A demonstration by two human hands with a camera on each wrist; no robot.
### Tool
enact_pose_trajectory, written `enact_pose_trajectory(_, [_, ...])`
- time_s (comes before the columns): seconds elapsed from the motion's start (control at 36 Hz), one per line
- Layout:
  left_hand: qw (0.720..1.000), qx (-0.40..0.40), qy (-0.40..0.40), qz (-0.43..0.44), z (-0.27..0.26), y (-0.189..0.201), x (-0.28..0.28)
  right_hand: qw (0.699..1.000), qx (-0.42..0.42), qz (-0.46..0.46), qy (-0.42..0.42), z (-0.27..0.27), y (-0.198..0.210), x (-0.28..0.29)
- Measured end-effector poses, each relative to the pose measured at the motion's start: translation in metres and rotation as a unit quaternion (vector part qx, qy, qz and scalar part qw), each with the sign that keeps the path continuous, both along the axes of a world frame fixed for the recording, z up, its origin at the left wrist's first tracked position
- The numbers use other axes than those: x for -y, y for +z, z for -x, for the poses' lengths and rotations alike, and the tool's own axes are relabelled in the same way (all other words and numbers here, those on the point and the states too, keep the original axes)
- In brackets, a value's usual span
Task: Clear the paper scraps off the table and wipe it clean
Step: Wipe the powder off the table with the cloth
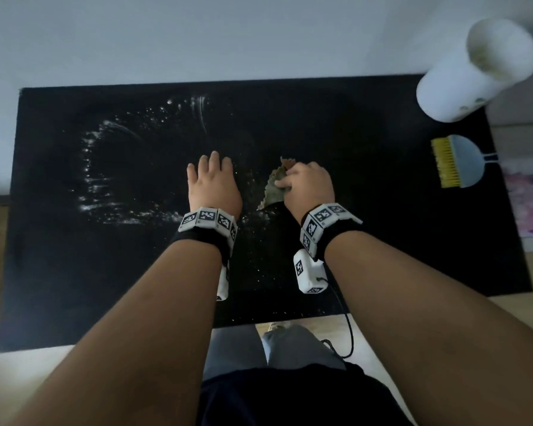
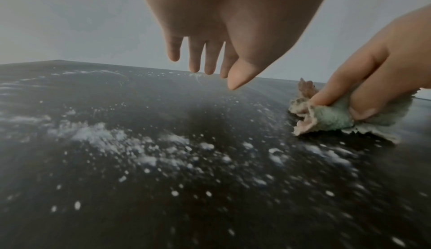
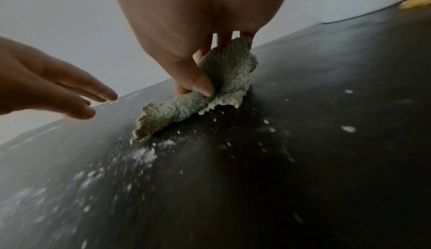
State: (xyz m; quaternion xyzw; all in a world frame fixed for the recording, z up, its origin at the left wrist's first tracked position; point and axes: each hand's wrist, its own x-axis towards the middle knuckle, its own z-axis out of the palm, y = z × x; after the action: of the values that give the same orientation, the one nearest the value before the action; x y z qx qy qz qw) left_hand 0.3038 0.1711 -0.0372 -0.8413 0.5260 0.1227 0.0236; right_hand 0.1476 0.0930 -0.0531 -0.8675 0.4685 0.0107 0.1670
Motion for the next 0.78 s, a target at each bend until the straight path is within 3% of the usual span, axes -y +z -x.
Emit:
enact_pose_trajectory(0.22, [1.0, 0.013, -0.004, 0.013, 0.029, 0.004, -0.004, 0.997, -0.001, -0.06, -0.043, 0.024, 0.015, -0.003])
enact_pose_trajectory(0.36, [0.999, 0.025, -0.019, 0.008, 0.042, 0.002, -0.004, 0.974, 0.069, -0.054, -0.208, 0.045, 0.023, 0.036])
enact_pose_trajectory(0.53, [0.999, 0.017, -0.033, 0.002, 0.049, -0.006, 0.006, 0.933, 0.04, -0.094, -0.346, 0.074, 0.021, 0.087])
enact_pose_trajectory(0.64, [0.999, 0.014, -0.043, -0.001, 0.049, -0.01, 0.015, 0.922, -0.025, -0.137, -0.361, 0.067, 0.021, 0.102])
enact_pose_trajectory(0.78, [0.999, 0.016, -0.044, -0.003, 0.045, -0.014, 0.02, 0.942, -0.079, -0.122, -0.303, 0.048, 0.025, 0.11])
